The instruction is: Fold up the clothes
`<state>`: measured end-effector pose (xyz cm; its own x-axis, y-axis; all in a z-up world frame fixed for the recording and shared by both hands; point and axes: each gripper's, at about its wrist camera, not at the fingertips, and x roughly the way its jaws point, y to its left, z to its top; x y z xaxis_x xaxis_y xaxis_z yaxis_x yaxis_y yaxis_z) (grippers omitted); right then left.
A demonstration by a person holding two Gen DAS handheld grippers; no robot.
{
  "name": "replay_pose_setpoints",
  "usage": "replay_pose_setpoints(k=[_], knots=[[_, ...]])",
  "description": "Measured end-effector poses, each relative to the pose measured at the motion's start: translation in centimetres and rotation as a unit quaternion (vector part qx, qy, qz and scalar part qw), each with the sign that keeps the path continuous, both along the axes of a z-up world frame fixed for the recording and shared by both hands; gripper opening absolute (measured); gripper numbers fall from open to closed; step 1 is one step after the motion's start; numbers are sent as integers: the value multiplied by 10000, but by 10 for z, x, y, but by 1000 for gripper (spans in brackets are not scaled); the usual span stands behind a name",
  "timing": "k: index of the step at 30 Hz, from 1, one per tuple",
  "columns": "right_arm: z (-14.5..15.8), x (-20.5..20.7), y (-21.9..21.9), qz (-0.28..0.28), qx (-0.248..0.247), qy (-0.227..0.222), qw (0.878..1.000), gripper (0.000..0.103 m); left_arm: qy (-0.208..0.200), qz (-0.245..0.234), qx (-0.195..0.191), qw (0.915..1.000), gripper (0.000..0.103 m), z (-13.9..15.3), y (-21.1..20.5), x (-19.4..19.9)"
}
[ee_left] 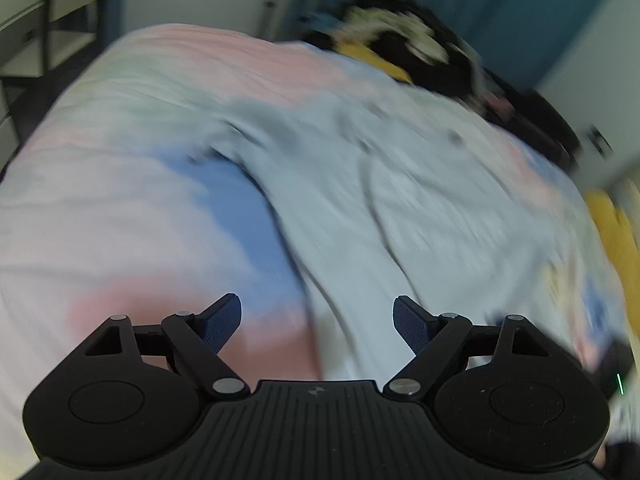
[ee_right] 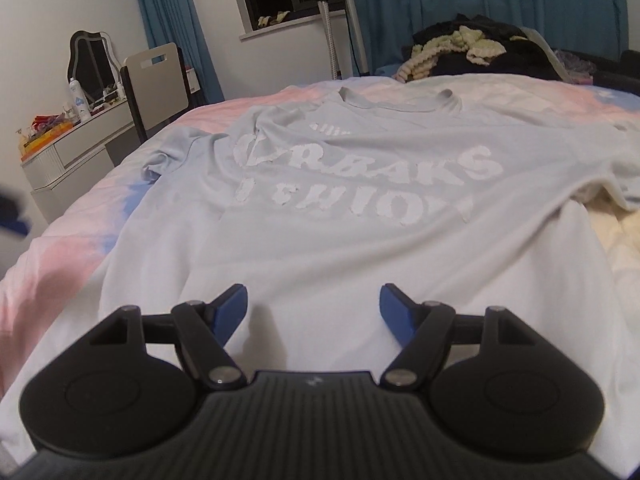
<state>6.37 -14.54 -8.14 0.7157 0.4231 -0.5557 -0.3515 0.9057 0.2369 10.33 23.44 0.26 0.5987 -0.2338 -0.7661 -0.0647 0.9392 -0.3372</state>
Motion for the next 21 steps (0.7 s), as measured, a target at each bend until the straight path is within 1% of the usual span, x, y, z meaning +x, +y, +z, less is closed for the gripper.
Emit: replay_pose_setpoints(k=[1,2,4,5,7,9,13,14,15,17,18,19,20,21], knots=[[-2,4,2,32,52,39,10000,74,47,229,-178,9996,84,-9,14,22],[-3,8,3,59,115,90,9999,74,174,375,-504,9979,84,-20,28,43],[-6,16,6,114,240,191,9995,74,361,753,-1135,9900,83,-44,49,76],[-8,20,7,141,303,242,9991,74,360,976,-1396,9847,83,-54,55,87],[-11,28,10,196,428,343,9983,76,267,1348,-1895,9722,83,-71,65,107],[-13,34,16,295,495,359,9977,80,91,1674,-2368,9570,83,-85,71,121],[-16,40,17,360,652,425,9963,84,-343,2148,-3044,9274,83,-100,77,143],[-17,41,17,368,692,447,9959,84,-428,2216,-3144,9221,83,-102,76,149],[-18,42,16,376,732,468,9955,84,-493,2271,-3142,9205,82,-103,75,154],[-20,45,16,392,812,511,9946,84,-477,2349,-2898,9266,63,-102,67,164],[-21,46,15,400,852,532,9941,84,-461,2351,-2767,9306,35,-100,63,168],[-21,47,14,397,899,555,9936,84,-488,2293,-2655,9352,12,-96,59,172],[-21,47,13,389,948,578,9931,84,-593,2185,-2534,9405,6,-87,56,173],[-20,46,13,391,955,580,9930,84,-870,2006,-2461,9443,6,-75,52,171]])
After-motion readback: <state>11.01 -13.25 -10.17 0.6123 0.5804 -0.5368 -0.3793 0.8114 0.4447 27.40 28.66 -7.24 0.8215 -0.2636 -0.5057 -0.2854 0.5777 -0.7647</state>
